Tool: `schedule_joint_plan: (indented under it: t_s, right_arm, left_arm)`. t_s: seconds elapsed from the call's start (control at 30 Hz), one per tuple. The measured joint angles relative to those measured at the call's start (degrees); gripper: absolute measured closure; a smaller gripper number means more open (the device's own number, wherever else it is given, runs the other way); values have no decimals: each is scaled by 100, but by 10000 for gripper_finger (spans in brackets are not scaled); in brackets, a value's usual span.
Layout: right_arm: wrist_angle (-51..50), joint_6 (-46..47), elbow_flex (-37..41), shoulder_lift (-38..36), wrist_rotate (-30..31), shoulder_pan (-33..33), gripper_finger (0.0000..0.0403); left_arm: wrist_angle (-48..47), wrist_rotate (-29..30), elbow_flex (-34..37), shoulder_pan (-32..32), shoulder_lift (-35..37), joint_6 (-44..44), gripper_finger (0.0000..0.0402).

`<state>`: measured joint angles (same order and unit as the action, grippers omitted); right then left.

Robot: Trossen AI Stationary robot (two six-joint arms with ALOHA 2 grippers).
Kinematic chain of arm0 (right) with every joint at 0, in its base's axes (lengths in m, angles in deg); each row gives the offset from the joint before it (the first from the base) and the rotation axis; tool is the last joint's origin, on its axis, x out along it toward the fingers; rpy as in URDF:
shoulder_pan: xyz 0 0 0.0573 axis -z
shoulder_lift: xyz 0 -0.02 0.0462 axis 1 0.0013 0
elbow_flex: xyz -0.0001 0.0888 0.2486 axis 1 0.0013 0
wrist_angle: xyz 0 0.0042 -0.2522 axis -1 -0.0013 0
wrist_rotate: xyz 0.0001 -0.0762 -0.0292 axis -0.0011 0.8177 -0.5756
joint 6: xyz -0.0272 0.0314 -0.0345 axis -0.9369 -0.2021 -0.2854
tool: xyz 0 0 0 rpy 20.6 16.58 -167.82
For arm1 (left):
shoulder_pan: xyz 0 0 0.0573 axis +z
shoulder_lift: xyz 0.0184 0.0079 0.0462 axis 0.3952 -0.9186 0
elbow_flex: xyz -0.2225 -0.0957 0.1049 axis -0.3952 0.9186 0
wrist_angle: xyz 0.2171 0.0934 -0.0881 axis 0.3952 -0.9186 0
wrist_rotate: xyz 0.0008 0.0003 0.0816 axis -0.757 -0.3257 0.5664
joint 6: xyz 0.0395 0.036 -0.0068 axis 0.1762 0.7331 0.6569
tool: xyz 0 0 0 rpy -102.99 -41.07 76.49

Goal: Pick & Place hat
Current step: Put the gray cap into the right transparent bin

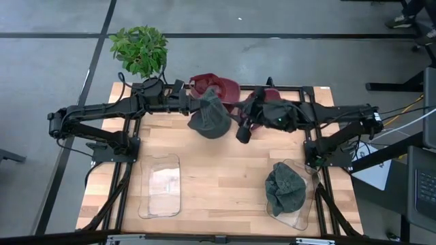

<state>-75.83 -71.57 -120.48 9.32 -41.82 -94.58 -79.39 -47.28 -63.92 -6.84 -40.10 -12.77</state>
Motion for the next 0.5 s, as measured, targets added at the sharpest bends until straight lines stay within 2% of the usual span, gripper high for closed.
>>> schedule_joint_plan:
  t_s: [0.13,0.5]
  right_arm:
    - [0,38,0,0,-566,370,194]
    - [243,-438,-4,335,-1424,794,82]
  left_arm:
    - [176,571,0,-130,0,-69,375]
    - [493,1802,0,-523,-8,-290,375]
